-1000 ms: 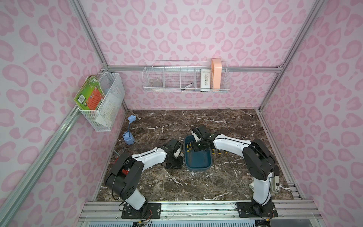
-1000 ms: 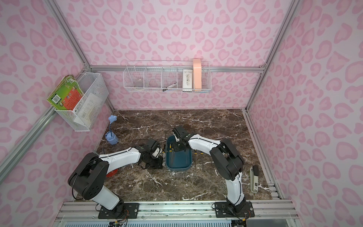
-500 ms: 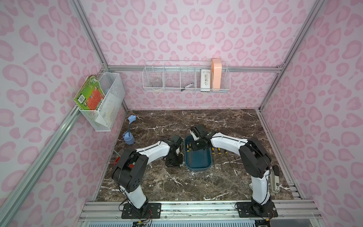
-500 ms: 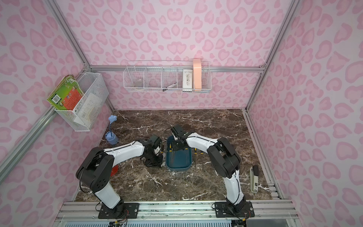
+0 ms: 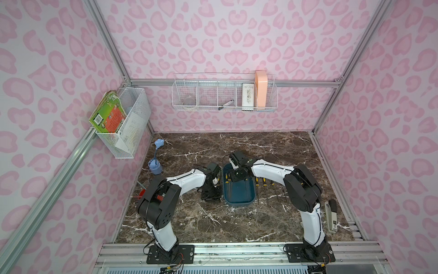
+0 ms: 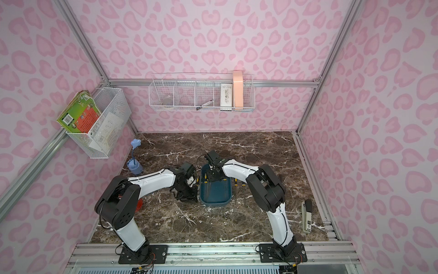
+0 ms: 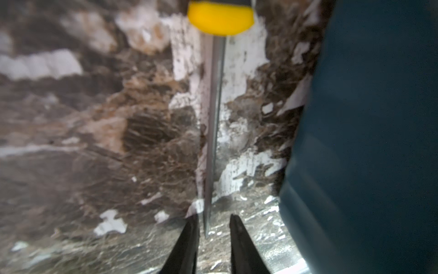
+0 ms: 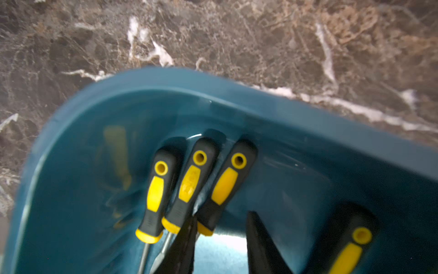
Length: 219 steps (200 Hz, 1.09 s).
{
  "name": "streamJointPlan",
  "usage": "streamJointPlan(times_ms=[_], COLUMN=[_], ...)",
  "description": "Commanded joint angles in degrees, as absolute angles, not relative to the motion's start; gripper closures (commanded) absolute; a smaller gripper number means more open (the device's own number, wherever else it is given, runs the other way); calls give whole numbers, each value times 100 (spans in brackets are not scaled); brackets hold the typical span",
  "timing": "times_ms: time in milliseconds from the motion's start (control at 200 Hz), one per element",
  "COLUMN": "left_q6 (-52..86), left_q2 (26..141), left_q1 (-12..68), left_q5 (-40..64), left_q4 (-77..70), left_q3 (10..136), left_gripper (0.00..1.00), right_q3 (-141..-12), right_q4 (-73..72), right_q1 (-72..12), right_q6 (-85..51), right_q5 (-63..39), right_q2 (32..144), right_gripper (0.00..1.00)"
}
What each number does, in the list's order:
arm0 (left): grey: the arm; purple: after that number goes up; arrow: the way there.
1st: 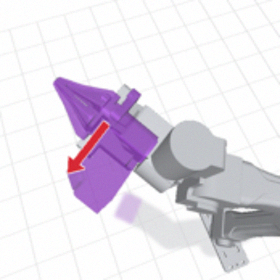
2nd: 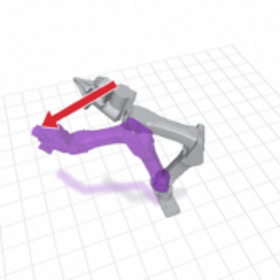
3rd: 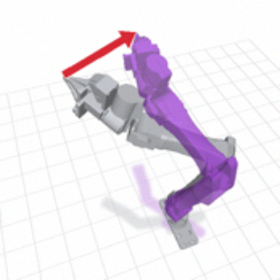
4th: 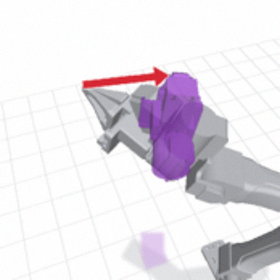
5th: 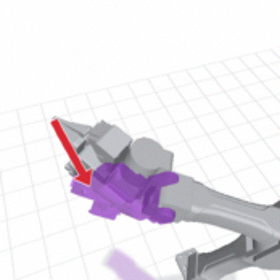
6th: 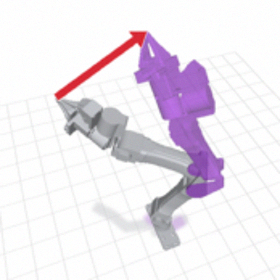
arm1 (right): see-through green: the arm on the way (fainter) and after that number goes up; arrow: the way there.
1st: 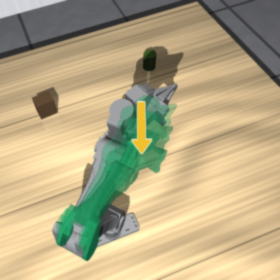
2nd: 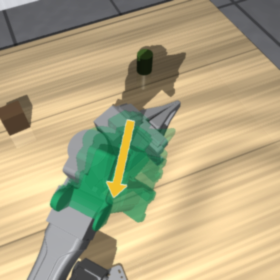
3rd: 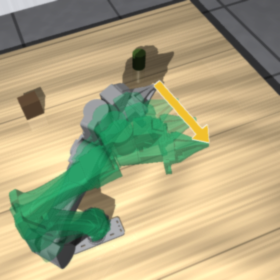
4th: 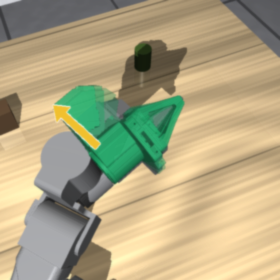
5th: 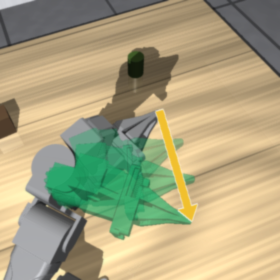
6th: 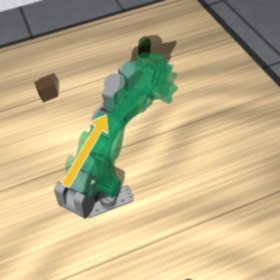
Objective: Take the file tool out of the storage box
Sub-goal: Place the file tool at the center of the board, then pick up the file tool from the storage box.
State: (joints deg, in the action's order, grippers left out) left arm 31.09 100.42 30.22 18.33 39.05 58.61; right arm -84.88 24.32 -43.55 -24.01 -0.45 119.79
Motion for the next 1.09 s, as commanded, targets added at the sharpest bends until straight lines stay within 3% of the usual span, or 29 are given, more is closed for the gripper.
streamJointPlan(times_ms=[0,170,460,520,645,795,965,1090], left_q6=[3050,3124,3204,3197,3179,3155,3145,3164], left_q2=[10016,9546,8028,7794,7290,6673,6029,5769], left_q1=[3023,3074,3199,3199,3199,3199,3208,3230], left_q5=[1608,1484,973,1007,1181,1617,2509,2643], left_q4=[4061,4099,3955,3694,2884,1855,292,23], left_q3=[5832,5713,5480,5324,4932,4395,3636,3489], left_gripper=[70,65,63,63,61,60,59,51], right_q3=[-8531,-8670,-8610,-8461,-8156,-7952,-7507,-7148], right_q4=[2481,2591,2797,2701,2335,1766,805,70], right_q1=[-4372,-4403,-4393,-4401,-4374,-4367,-4318,-4271], right_q6=[-2442,-2448,-2508,-2573,-2620,-2624,-2571,-2433], right_q5=[79,304,360,345,362,227,57,-52], right_q2=[12029,12079,12368,12278,12082,11784,11017,10340], right_gripper=[66,68,82,82,95,100,100,100])
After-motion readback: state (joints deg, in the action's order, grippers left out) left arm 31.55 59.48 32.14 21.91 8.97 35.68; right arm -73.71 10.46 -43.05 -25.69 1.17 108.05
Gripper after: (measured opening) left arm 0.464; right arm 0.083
